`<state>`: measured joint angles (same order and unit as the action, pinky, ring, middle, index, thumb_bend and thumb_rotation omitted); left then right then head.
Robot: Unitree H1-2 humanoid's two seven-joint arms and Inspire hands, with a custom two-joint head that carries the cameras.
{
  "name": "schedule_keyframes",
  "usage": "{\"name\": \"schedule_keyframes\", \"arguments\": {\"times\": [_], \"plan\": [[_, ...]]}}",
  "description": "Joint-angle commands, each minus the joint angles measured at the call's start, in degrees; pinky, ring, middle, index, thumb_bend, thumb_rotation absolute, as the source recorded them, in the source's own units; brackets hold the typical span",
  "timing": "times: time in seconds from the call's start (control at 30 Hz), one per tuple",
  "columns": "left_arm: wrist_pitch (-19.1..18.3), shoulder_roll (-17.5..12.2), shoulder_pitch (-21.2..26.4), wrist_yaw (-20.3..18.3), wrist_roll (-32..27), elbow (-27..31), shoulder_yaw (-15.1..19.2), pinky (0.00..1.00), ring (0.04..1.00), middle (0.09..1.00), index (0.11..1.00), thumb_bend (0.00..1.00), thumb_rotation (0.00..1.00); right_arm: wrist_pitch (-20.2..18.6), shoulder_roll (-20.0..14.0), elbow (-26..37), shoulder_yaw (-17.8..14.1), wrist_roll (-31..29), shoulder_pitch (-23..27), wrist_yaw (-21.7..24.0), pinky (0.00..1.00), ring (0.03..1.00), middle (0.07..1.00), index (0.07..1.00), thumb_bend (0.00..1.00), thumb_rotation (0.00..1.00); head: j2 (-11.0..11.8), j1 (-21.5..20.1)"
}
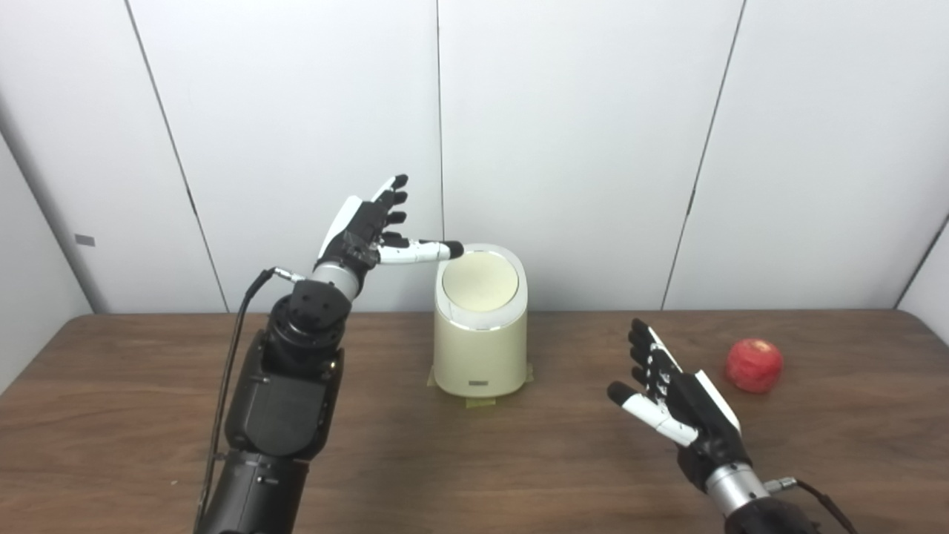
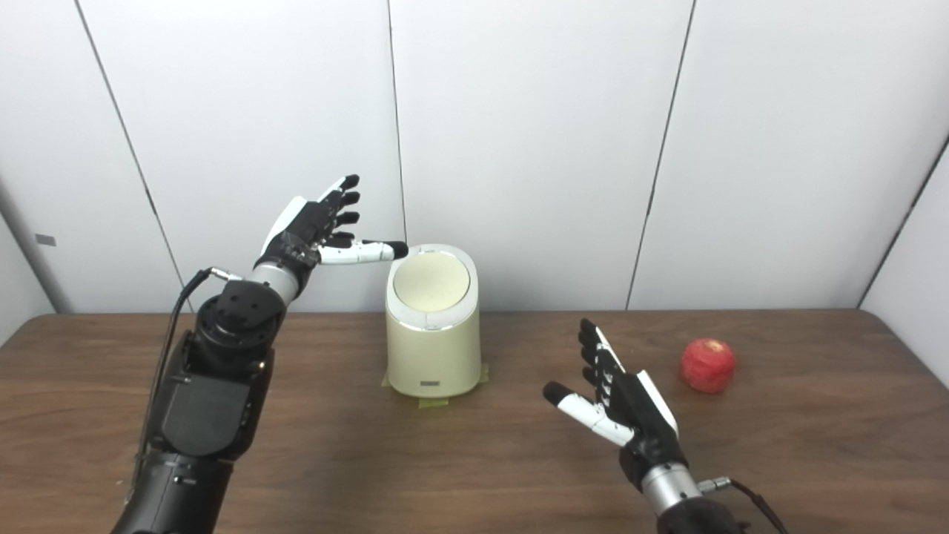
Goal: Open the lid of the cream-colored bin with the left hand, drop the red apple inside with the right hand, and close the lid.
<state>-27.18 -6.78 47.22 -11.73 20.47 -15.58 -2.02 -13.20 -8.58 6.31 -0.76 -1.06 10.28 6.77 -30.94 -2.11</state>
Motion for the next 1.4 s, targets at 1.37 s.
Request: {"name": "schedule_keyframes", "arguments": {"times": [1.37], "plan": [[13.26,-8.45,11.04,5.45,26.50,-12.76,-28.58,0.93,0.952,0.944,0.950,0.97,0.07,0.15,2.18,5.52,-0.43,0.25,2.14,-1.02,0.99,1.000,1.000,1.000,0.96,0.54,-2.15,-0.75]]}}
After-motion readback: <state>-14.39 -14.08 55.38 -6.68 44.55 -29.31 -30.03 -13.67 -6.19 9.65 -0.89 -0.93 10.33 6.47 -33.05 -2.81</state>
